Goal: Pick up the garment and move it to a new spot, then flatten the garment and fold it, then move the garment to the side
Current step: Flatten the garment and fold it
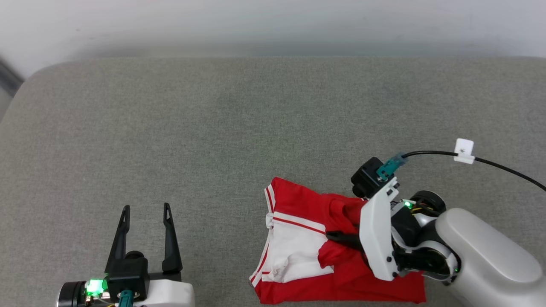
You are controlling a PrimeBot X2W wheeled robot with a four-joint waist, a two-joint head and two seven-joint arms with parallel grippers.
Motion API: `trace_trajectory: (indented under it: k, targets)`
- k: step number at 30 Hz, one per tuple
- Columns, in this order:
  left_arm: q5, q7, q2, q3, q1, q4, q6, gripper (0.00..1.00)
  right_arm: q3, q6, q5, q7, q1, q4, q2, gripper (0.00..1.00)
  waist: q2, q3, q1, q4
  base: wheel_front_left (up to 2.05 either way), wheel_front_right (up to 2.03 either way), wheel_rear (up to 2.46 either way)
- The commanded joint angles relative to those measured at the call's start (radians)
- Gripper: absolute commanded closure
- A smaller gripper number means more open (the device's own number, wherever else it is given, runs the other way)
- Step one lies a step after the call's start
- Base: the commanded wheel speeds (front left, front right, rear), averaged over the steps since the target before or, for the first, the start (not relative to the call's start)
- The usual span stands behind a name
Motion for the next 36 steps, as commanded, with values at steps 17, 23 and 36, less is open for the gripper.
trace_trajectory:
  k: [17,23,36]
  targets:
    - [0.008,-0.002,-0.009,-0.010,-0.029,0.015,0.004,0.00,0.158,-0.001,-0.026,-0.234,-0.085,0.228,0.074,0.00,0.0000,0.028,-0.0001,0.002,0.00,0.00,0.00]
    - [0.003,-0.003,-0.005,0.002,0.007,0.006,0.012,0.00,0.061,0.000,-0.096,-0.488,-0.097,0.170,0.021,0.00,0.0000,-0.021,-0.0001,-0.034,0.00,0.00,0.00]
    - [-0.004,-0.003,-0.005,0.014,0.067,-0.016,0.015,0.00,-0.432,0.000,-0.450,-0.974,0.062,0.224,0.093,0.00,0.0000,-0.089,-0.0001,-0.082,0.00,0.00,0.00]
